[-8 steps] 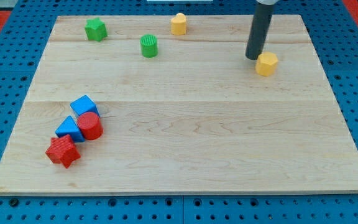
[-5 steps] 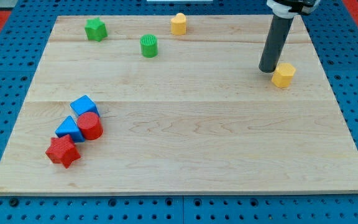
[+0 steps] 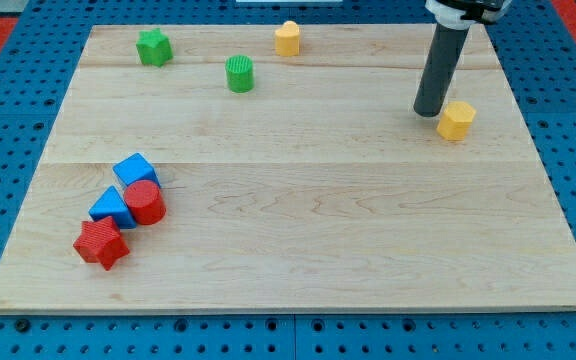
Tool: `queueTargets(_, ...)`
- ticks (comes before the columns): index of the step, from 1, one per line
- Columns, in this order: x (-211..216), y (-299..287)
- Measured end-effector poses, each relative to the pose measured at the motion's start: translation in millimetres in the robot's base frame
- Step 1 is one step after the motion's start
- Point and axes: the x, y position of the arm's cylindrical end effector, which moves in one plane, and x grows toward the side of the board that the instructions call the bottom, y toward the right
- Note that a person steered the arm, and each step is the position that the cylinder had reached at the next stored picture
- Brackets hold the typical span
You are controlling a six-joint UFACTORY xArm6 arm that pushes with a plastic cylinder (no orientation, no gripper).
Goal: Point your arm to the center
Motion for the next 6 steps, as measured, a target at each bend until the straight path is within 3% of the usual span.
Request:
queueTargets(2,5.0,-36.6)
queueTargets(6,85.3,-151.3)
